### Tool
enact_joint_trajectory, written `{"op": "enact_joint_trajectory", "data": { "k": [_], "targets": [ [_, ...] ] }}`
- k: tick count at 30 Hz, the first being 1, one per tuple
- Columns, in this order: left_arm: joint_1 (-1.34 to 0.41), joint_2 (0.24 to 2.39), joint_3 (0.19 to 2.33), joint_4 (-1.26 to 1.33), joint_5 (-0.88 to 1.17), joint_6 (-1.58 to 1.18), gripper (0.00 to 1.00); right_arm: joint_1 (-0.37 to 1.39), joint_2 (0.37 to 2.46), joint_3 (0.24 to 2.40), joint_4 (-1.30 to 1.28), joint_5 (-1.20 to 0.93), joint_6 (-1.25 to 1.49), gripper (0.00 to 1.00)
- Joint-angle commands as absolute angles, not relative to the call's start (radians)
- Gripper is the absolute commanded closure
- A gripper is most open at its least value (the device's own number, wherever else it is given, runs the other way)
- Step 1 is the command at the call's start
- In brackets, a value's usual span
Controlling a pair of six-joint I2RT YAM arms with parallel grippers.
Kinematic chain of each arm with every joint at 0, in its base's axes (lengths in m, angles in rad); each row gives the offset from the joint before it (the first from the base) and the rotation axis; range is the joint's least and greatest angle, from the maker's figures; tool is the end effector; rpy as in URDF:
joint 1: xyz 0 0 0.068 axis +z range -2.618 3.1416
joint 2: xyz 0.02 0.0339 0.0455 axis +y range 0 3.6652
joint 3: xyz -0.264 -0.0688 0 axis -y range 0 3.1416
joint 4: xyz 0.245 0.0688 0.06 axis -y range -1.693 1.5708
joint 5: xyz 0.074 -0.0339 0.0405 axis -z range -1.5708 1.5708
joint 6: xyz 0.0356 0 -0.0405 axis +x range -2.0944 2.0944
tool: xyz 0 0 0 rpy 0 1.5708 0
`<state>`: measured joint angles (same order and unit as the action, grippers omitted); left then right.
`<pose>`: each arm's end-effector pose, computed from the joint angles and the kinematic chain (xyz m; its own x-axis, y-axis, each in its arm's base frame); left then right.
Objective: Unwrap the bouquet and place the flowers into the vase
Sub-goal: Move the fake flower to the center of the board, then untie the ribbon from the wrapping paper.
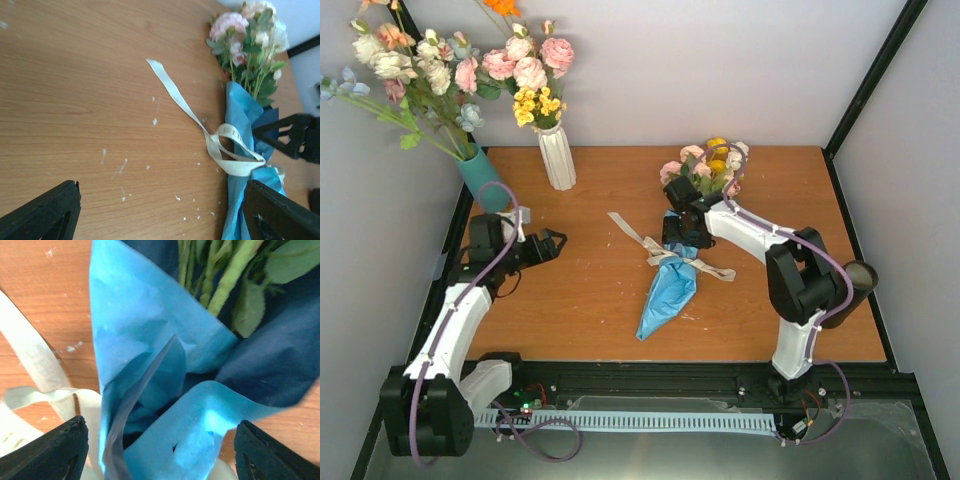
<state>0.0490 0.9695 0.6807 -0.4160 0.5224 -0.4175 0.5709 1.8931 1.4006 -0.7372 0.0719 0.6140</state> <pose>0.2031 -0.0078 0.2510 -0.7282 -0.3875 -0.5652 0.0458 0.7954 -0.6044 0.3249 0.2056 0.1977 -0.9470 0.0748 -0.3124 0.0328 0.9900 0.1374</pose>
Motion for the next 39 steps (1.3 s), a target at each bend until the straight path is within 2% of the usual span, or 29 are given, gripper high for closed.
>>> {"op": "enact_joint_trajectory", "data": {
  "k": [1, 7, 11, 13, 18, 27, 39],
  "targets": [
    [-0.078, 1.032, 0.722, -0.36, 0.427, -0.493, 0.11, 0.56, 1.792, 1.379, -0.755, 0.134, 0.594, 0.18],
    [-0.232, 1.195, 0.793, -0.322, 0.291, -0.614, 0.14, 0.527, 1.687, 1.275, -0.714, 0.188, 0.558, 0.07],
    [-0.299, 1.327, 0.84, -0.275, 0.287, -0.739, 0.16, 0.515, 1.599, 1.177, -0.649, 0.203, 0.559, 0.06],
    [-0.332, 1.386, 0.86, -0.231, 0.297, -0.803, 0.21, 0.515, 1.56, 1.123, -0.613, 0.196, 0.564, 0.06],
    [-0.433, 1.541, 0.978, -0.202, 0.234, -0.901, 0.21, 0.515, 1.479, 1.019, -0.564, 0.204, 0.595, 0.07],
    [-0.449, 1.693, 0.989, -0.072, 0.304, -1.108, 0.22, 0.515, 1.368, 0.896, -0.501, 0.217, 0.611, 0.07],
    [-0.462, 1.805, 0.973, 0.093, 0.409, -1.29, 0.24, 0.515, 1.34, 0.864, -0.495, 0.239, 0.602, 0.08]
  ]
}}
